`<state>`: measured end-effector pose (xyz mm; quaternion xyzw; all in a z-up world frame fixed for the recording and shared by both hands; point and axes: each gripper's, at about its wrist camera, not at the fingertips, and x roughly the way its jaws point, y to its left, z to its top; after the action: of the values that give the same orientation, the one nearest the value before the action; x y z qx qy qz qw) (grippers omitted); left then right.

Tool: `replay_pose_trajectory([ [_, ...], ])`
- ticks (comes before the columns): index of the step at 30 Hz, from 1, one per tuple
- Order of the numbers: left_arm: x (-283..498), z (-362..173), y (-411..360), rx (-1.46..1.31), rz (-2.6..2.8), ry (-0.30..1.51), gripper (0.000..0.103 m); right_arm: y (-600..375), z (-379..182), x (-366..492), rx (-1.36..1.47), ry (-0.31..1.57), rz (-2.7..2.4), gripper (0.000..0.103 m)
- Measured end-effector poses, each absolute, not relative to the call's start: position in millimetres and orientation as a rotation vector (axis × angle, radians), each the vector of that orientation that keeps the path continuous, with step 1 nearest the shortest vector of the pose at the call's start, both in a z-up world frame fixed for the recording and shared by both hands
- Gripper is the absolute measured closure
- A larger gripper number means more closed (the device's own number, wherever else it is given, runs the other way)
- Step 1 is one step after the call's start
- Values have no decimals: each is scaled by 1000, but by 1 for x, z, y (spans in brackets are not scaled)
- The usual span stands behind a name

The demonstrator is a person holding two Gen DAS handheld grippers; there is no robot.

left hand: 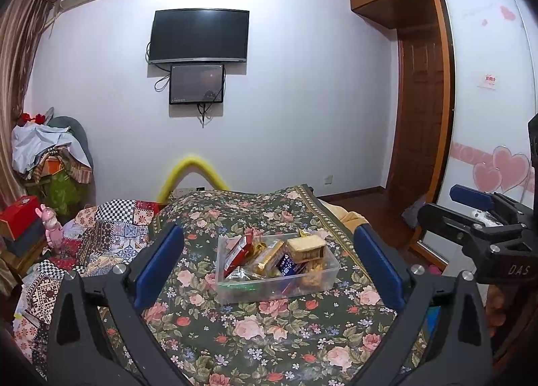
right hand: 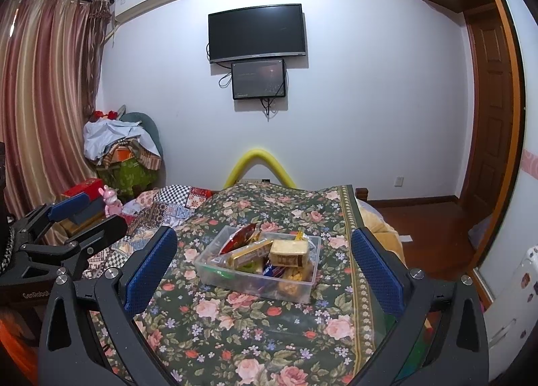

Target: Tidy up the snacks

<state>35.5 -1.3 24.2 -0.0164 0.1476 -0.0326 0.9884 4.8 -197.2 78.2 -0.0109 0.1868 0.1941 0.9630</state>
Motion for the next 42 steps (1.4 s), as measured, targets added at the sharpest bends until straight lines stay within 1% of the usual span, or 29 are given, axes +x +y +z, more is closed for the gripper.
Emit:
replay_pose_trajectory([
  [42,31,31,3,-67,-81,292,0,-198,85,1,-21,353,388,0],
])
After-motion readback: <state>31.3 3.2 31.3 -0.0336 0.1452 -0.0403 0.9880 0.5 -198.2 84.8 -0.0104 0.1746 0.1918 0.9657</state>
